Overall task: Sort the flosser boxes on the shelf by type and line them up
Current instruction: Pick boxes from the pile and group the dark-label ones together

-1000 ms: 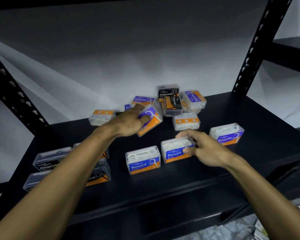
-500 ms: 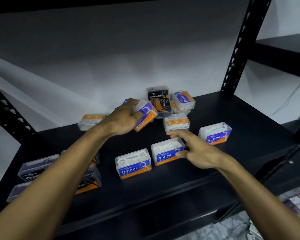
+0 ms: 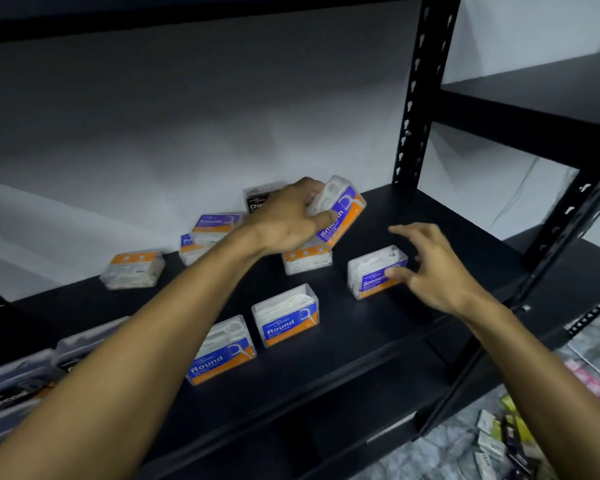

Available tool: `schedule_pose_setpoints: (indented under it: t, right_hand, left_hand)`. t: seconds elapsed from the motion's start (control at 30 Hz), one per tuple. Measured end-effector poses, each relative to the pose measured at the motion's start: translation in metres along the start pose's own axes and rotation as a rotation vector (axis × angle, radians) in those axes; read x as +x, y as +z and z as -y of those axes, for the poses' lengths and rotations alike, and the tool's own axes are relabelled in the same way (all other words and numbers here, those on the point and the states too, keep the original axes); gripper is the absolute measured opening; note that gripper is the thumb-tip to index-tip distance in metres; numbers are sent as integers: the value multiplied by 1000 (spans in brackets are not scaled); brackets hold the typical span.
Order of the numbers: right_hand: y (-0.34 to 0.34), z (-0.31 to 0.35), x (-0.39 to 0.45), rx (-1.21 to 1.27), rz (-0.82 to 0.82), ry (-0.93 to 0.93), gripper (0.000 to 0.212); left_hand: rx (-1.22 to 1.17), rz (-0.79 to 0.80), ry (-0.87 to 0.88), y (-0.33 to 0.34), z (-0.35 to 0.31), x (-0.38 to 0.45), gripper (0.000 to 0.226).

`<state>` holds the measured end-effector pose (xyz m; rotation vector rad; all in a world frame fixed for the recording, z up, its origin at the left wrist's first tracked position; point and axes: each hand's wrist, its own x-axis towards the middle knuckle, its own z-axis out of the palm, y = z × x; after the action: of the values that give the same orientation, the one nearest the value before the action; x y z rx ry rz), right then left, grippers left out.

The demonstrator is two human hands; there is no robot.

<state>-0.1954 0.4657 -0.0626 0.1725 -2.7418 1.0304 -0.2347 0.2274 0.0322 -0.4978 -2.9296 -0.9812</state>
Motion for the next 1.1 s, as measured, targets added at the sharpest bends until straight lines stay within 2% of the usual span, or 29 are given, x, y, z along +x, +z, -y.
schedule_pose_setpoints:
  t: [0.1,0.17,0.4,0.7,1.1]
  right_hand:
    - [6,-9,8,-75,147,-25,67]
    - [6,-14,13,-76,168,-48,60]
    - [-15,-33,23,-116,124,-17,55]
    - [-23,-36,26,-119,106,22,52]
    - [-23,-36,27,-86,92,49,53]
  left_hand:
    - [26,43,-11,13,-10,4,52]
    - [46,52,-16,19,-12,5,48]
    - [87,97,-23,28,-11,-1,39]
    - [219,367,-17,54,-7,2,42]
    - [240,421,-6,67,-4,8,41]
